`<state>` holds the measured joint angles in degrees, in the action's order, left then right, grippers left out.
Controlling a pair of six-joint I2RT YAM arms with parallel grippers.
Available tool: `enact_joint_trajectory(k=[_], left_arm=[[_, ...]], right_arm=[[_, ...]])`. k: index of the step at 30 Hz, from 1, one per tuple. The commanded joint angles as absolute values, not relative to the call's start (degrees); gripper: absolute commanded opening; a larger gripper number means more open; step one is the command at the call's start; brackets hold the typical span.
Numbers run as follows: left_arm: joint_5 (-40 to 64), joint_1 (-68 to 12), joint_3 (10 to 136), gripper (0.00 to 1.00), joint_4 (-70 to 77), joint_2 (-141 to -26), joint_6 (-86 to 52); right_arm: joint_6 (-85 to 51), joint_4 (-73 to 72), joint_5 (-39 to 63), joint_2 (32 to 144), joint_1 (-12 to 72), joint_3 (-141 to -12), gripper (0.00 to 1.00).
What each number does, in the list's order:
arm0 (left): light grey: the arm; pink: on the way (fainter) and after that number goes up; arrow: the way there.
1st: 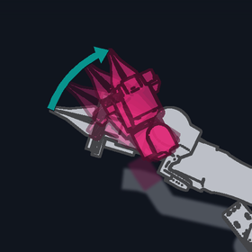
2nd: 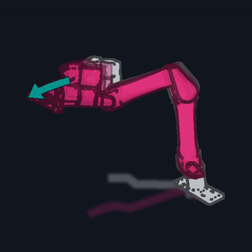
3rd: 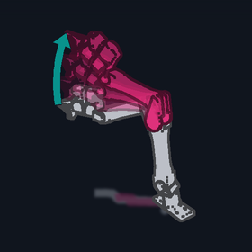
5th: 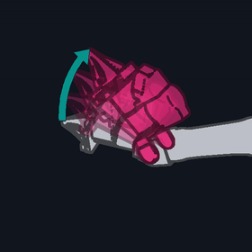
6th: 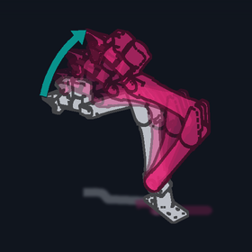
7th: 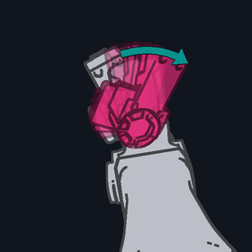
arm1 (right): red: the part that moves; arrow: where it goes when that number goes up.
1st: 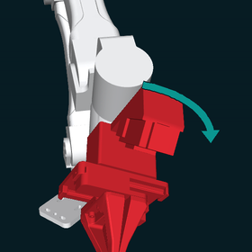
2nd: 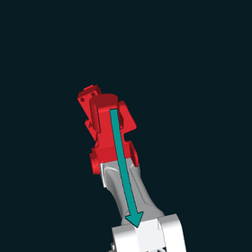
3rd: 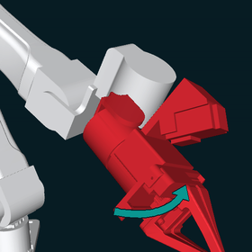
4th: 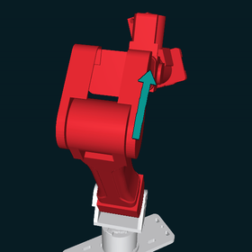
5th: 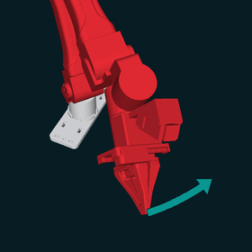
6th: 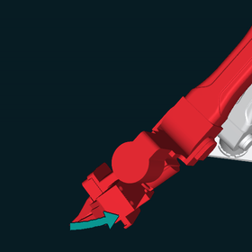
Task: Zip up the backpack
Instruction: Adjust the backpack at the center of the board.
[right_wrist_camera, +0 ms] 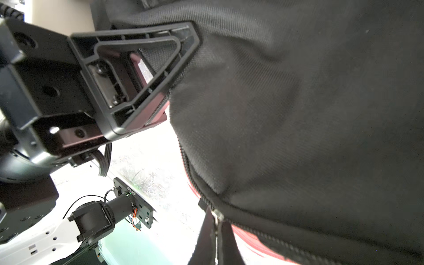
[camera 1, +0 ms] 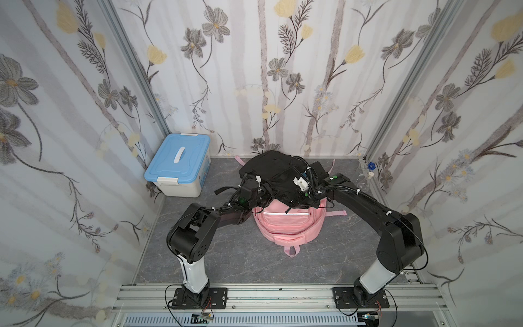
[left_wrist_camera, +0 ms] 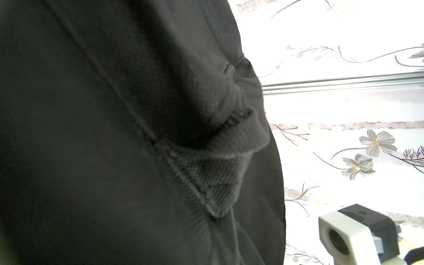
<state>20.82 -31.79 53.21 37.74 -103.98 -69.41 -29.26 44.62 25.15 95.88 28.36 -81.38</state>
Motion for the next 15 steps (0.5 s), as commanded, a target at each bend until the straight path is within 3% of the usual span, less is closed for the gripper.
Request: enact_joint_trajectory(k=[1,14,15], left_arm=[[21.14,-32.17,52.78,0.00,40.21,-103.06,-68.19],[20.45,-32.27,51.60,0.00,39.54,-101.52,-66.73],[20.39,-32.26,51.50,0.00,39.11,-101.38,-66.58]], right_arm=[[-32.16,42.24,24.78,95.13,28.82,-82.69,0.00],[-32.61,43.33,25.99,99.51,31.95,-87.93,0.00],[-32.00,43.81,25.33,99.05,31.72,-87.96,0.05]])
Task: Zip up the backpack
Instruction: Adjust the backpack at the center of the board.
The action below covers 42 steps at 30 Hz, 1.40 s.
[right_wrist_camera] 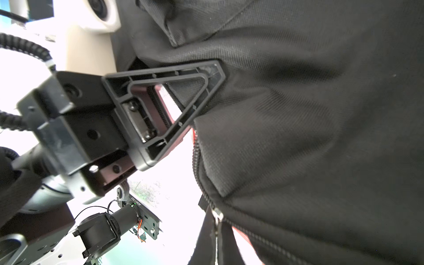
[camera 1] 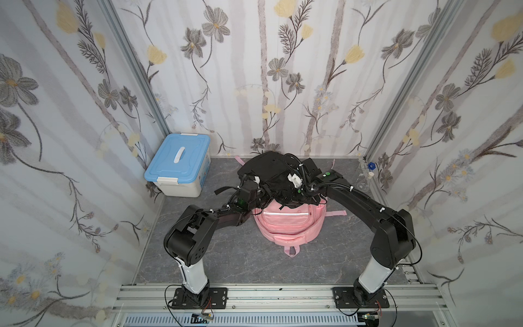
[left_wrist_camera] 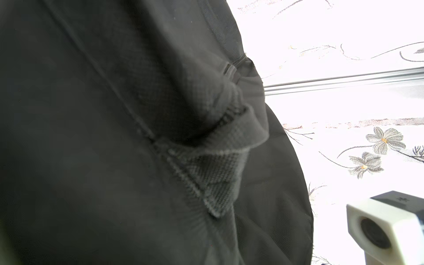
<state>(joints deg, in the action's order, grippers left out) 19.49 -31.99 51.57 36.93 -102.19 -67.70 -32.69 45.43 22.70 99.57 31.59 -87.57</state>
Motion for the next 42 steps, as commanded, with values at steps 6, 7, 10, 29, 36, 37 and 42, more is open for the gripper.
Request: enact_joint_trajectory(k=[6,7,10,29,36,37,42], left_arm=[[20.38,-31.79,51.50,0.22,36.71,-101.58,-66.40],[20.48,-31.74,51.59,0.25,36.07,-101.53,-66.28],[20.56,-31.49,51.59,0.24,34.45,-101.09,-65.27],[19.24,-31.82,51.73,0.00,28.51,-97.26,-58.73],[18.91,-33.84,52.52,0.00,24.31,-92.26,-56.60],[18.77,-34.40,52.73,0.00,23.13,-91.46,-56.19],[19.15,-38.23,53.54,0.00,16.58,-86.60,-54.23]], right_arm=[[-31.63,45.02,27.42,93.27,25.25,-84.11,0.61],[-31.88,45.04,27.96,92.02,24.00,-83.18,0.65],[-33.53,45.27,28.63,87.10,19.63,-80.42,0.70],[-38.95,29.55,25.55,96.01,12.95,-75.81,0.70],[-36.92,29.23,25.89,103.69,13.07,-84.20,0.22],[-36.16,30.03,25.77,104.30,13.23,-86.28,0.14],[-31.40,35.29,25.33,107.58,13.27,-96.96,0.00]])
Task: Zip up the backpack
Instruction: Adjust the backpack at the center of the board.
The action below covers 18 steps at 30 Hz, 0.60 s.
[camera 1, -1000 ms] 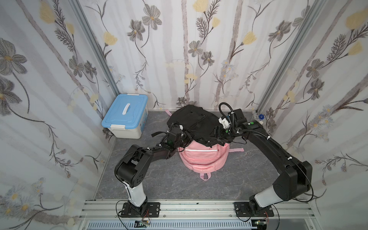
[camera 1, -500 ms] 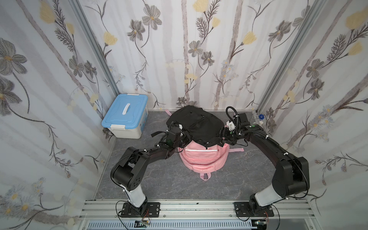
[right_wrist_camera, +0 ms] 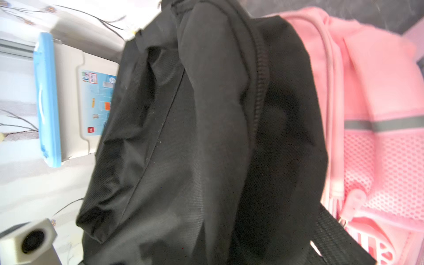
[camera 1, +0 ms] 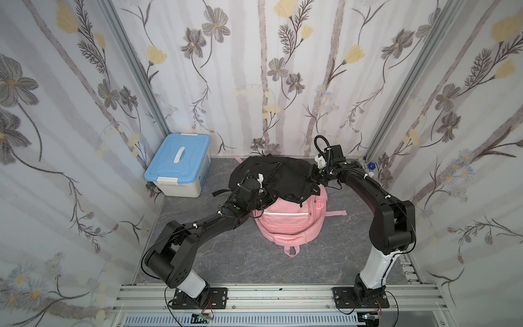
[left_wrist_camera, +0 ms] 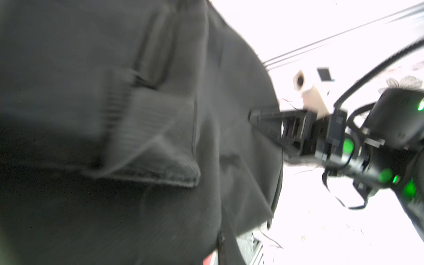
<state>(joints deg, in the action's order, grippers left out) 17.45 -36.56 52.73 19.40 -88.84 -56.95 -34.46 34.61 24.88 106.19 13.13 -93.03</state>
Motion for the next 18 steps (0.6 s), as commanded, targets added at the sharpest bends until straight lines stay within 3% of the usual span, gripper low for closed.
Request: enact_joint_trajectory(k=[1,11,13,16,18], left_arm=[[18.46,-39.54,53.86,0.00,14.44,-85.32,-53.42],[19.99,-47.07,55.31,0.00,11.01,-83.61,-55.37],[19.84,-47.48,55.63,0.26,10.42,-84.00,-55.50],[17.64,-47.44,57.58,0.39,5.23,-81.82,-53.02],[14.03,-47.30,63.12,0.68,-4.45,-80.69,-47.65]], right_arm=[[-30.28,36.78,26.30,108.89,13.27,-99.80,0.00],[-23.58,45.66,29.72,125.67,14.89,-119.43,0.00],[-23.05,46.37,30.30,128.39,15.12,-122.38,0.00],[-20.09,50.96,29.60,132.30,15.05,-128.71,0.00],[-17.74,56.05,29.71,135.10,14.56,-134.11,0.20]])
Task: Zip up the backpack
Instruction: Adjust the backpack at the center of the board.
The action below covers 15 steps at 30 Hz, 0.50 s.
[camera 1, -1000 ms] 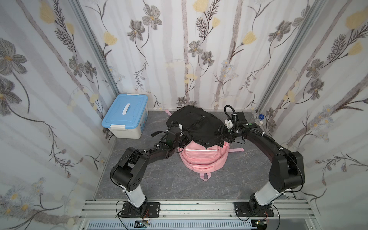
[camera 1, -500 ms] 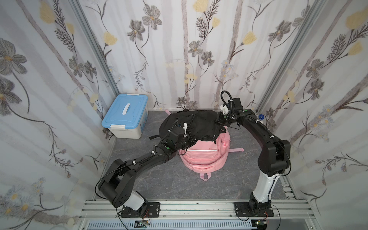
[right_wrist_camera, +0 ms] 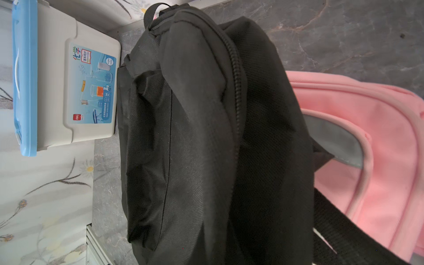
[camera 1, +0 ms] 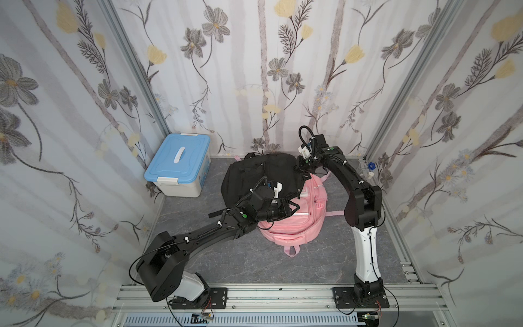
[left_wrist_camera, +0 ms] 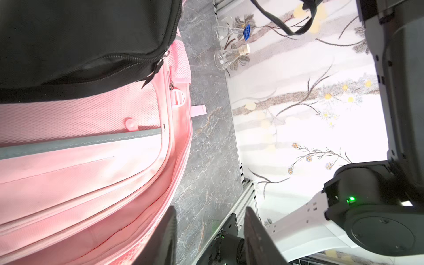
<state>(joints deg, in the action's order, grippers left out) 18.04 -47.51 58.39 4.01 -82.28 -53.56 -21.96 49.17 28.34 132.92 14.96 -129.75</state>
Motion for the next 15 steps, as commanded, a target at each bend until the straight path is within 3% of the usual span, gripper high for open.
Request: enact_joint_trajectory(k=[1,2,5,12,15], left_arm=[[11.52,-47.08,67.53,0.74,-11.01,-81.11,-44.24],[9.22,-46.68,72.41,0.78,-16.51,-82.26,-40.88],[5.85,-43.89,85.88,0.86,-29.44,-87.89,-35.05],[13.27,-35.36,113.79,0.90,-40.80,-109.25,-32.24],[15.35,-34.28,135.21,0.91,-51.59,-123.60,-31.10]], right_arm=[[-16.72,57.78,29.58,135.61,14.35,-136.05,0.38],[-16.00,58.18,29.37,135.29,14.09,-136.48,0.50],[-15.57,57.83,28.35,131.85,13.15,-135.19,0.64],[-17.94,47.82,15.96,113.82,12.91,-116.28,0.71],[-19.52,42.26,11.20,105.01,12.92,-102.59,0.70]])
